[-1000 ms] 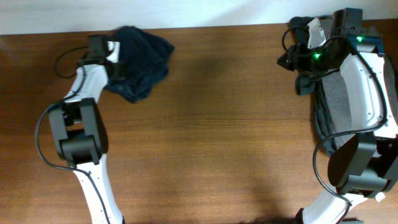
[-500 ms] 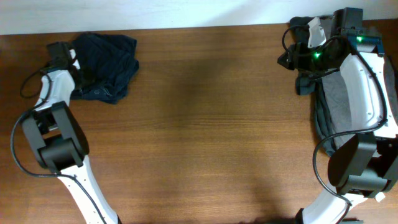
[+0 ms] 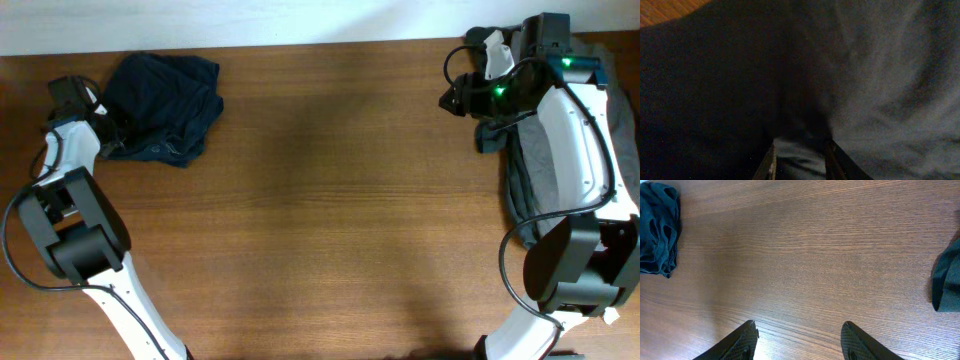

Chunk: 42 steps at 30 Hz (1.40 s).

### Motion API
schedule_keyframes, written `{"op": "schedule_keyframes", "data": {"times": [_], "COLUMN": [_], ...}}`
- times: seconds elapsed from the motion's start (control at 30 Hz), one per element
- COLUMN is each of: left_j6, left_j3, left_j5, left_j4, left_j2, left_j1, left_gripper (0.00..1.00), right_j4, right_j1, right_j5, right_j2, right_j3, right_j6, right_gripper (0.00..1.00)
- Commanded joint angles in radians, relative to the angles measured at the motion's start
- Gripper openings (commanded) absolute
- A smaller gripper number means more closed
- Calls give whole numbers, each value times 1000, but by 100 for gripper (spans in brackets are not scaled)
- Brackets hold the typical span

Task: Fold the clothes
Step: 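Carry the folded shorts to the table's top-left corner with the left gripper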

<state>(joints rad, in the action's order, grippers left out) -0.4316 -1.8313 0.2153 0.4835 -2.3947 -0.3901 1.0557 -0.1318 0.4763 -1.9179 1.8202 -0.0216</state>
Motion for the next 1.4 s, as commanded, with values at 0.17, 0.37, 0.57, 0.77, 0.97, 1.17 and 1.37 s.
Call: {"op": "schedule_keyframes", "data": {"times": [0.17, 0.37, 0.57, 0.77, 0.97, 1.17, 1.37], "left_j6": [-23, -24, -24, 66, 228, 498, 669], "left_j3": [81, 81, 79, 35, -85, -135, -134], "left_j5": [-134, -145, -144, -141, -140, -141, -159], "left_j4": [53, 66, 66, 48, 90, 123, 166], "left_j2": [-143, -143, -143, -143, -95, 2, 45], "left_j1": [-123, -184, -203, -168, -98, -26, 43], "left_gripper": [33, 33, 50, 95, 99, 98, 94], "right_j4": [8, 22, 27, 22, 11, 11, 10], "right_j1": [8, 8, 7, 7, 7, 7, 7], "right_j5": [-17, -18, -18, -18, -17, -17, -18], "right_j2": [-2, -2, -2, -2, -2, -2, -2], "right_j3": [2, 2, 2, 2, 2, 2, 2], "right_j6": [6, 6, 6, 7, 6, 7, 7], "right_gripper": [59, 59, 59, 59, 59, 59, 59]}}
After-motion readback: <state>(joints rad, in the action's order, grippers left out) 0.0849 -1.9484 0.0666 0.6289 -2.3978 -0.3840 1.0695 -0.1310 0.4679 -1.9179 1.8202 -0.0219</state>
